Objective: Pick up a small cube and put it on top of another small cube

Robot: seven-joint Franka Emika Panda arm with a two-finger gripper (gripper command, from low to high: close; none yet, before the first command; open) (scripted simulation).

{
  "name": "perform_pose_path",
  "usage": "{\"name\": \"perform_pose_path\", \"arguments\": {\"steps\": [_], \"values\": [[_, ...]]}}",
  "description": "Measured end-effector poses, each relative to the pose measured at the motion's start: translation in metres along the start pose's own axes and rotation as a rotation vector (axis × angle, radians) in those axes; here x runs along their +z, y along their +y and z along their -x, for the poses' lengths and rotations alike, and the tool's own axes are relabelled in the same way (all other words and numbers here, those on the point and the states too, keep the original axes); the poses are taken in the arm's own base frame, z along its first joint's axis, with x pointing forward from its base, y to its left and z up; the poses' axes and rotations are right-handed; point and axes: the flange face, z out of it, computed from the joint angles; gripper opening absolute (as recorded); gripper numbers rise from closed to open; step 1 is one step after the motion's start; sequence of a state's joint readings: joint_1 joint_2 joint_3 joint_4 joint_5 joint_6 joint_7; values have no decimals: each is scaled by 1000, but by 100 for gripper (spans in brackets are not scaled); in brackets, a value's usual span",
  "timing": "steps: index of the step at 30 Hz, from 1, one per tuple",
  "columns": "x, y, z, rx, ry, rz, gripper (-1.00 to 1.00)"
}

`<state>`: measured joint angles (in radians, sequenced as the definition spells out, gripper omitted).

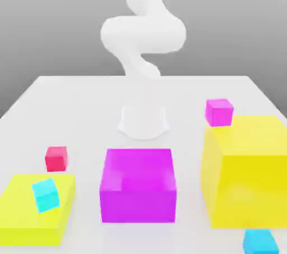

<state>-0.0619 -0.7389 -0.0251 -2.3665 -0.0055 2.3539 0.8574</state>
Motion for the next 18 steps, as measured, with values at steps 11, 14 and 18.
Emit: {"name": "perform_pose_path", "arguments": {"steps": [11,14,18], "values": [[201,254,-12,681,-33,436,0],[228,340,17,896,-32,565,0],[250,454,81,1199,-15,752,0]]}}
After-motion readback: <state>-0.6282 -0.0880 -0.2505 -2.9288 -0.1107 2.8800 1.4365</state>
